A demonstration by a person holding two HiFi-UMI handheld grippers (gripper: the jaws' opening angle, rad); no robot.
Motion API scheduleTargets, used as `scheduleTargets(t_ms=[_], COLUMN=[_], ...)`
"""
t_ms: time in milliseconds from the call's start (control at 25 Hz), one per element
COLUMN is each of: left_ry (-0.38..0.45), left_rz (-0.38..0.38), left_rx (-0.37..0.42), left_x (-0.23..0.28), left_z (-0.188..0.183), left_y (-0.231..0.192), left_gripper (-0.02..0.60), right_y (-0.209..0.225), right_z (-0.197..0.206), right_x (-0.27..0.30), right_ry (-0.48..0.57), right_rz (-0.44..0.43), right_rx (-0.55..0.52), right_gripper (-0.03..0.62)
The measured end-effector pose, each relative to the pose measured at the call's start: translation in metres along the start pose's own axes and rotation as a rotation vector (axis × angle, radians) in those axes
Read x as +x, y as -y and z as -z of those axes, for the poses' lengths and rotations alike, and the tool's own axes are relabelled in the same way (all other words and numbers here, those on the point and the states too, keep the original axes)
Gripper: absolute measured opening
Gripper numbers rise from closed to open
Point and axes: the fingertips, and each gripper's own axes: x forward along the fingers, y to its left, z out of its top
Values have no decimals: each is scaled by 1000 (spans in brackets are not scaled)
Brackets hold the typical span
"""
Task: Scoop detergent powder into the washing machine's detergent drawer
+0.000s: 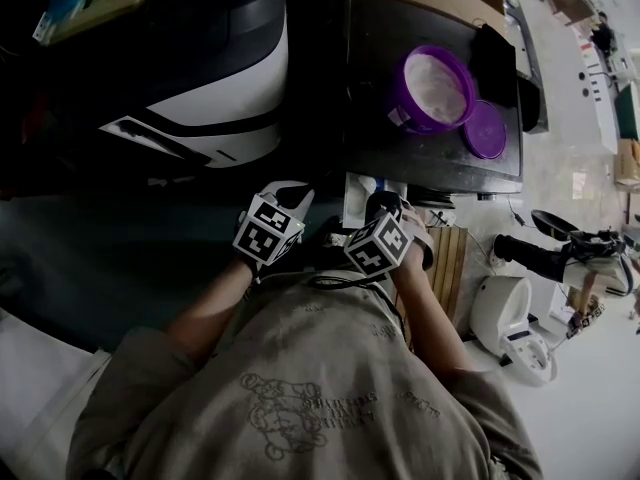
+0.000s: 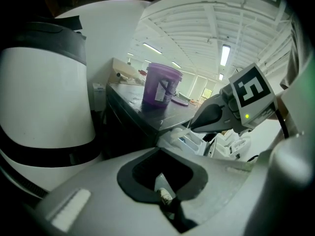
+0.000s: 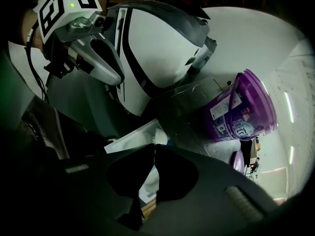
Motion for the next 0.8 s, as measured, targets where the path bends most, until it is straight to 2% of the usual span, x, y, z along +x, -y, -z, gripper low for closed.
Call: scheduleTargets(t_ms=[520, 800], left_ry=[0, -5], left_rz=[6, 5], left_rx=[2, 10], left_x=[-3, -5], left_z=[6, 8], left_y=[3, 8], left_gripper=[0, 0], right_y=[0, -2], right_z=[-2, 3], right_x=[-3, -4], right_ry=[-24, -8], right_rz=[77, 67], right_rx=[-91, -55], right_gripper=[35, 35])
